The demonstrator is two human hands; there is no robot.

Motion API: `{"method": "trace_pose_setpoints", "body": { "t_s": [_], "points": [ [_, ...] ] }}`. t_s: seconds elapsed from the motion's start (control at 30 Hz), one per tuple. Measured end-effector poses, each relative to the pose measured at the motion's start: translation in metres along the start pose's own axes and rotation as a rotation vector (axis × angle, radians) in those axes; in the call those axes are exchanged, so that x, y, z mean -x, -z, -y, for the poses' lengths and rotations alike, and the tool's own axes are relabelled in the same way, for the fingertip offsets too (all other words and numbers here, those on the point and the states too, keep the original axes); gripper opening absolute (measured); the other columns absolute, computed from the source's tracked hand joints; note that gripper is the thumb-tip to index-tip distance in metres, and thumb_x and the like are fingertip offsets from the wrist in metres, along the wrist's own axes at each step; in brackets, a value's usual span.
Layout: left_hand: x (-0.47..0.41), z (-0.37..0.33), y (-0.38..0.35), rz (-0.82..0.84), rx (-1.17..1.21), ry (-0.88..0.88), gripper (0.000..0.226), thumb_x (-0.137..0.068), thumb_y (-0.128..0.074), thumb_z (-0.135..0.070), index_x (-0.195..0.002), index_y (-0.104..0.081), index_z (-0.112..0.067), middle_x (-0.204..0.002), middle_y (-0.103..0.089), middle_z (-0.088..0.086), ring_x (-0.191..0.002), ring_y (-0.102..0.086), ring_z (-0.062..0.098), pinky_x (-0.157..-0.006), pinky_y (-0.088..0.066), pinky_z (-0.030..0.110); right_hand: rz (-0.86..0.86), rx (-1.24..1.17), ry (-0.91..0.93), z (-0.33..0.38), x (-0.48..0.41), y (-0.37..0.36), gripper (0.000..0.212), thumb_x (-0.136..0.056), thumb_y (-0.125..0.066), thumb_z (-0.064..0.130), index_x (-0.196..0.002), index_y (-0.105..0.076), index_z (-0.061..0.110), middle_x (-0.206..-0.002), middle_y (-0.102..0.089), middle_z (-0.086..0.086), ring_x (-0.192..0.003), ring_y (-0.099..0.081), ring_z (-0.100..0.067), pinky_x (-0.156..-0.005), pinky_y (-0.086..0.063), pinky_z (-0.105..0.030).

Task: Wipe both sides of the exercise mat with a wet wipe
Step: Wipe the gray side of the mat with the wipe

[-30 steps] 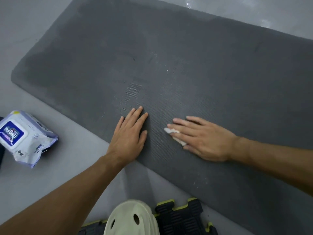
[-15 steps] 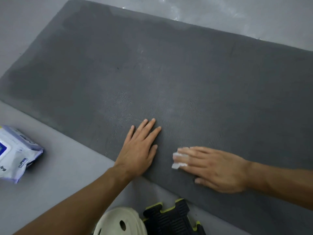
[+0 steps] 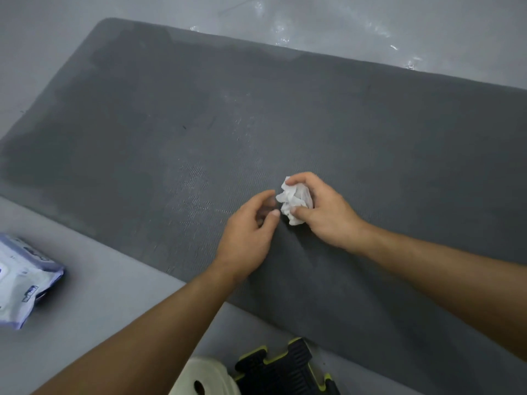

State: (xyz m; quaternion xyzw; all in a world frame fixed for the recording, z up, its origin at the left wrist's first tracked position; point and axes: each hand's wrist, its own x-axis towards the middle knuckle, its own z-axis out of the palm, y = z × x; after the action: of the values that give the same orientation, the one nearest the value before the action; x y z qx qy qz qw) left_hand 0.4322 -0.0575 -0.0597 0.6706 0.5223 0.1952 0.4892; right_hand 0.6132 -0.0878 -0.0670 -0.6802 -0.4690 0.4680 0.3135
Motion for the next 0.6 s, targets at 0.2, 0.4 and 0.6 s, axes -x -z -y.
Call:
{"method": "trace_pose_setpoints", "body": {
  "t_s": [0.2, 0.4, 0.6],
  "points": [
    [-0.009, -0.004, -0.006, -0.042, 0.312, 0.185, 0.033, -0.099, -0.067, -0.012, -0.131, -0.063, -0.019, -0.103, -0.072, -0.009, -0.087, -0.070, -0.005, -0.079, -0.054, 0.017, 0.004, -0.296, -0.062, 0.005, 0.001, -0.018, 0.061, -0.092, -0.076, 0.006, -0.141, -0.048, 0.029, -0.117, -0.071, -0.004, -0.107, -0.071, -0.020, -0.095, -0.059, -0.035],
    [-0.010, 0.013, 0.007, -0.048, 0.429, 0.400, 0.029, -0.093, -0.075, -0.015, -0.122, -0.071, -0.015, -0.104, -0.078, 0.010, -0.095, -0.075, 0.015, -0.084, -0.059, 0.026, 0.086, -0.289, -0.062, 0.005, 0.001, -0.026, 0.062, -0.091, -0.075, 0.002, -0.142, -0.050, 0.026, -0.097, -0.079, 0.004, -0.092, -0.074, -0.013, -0.089, -0.058, -0.028],
    [-0.014, 0.025, 0.043, -0.269, 0.401, 0.373, 0.011, -0.099, -0.068, -0.014, -0.103, -0.075, -0.007, -0.099, -0.078, 0.014, -0.095, -0.076, 0.026, -0.091, -0.061, 0.040, 0.017, -0.078, -0.017, 0.006, -0.005, -0.035, 0.016, -0.090, -0.077, 0.007, -0.095, -0.070, 0.021, -0.091, -0.075, 0.001, -0.082, -0.071, -0.017, -0.082, -0.061, -0.036]
  ]
}}
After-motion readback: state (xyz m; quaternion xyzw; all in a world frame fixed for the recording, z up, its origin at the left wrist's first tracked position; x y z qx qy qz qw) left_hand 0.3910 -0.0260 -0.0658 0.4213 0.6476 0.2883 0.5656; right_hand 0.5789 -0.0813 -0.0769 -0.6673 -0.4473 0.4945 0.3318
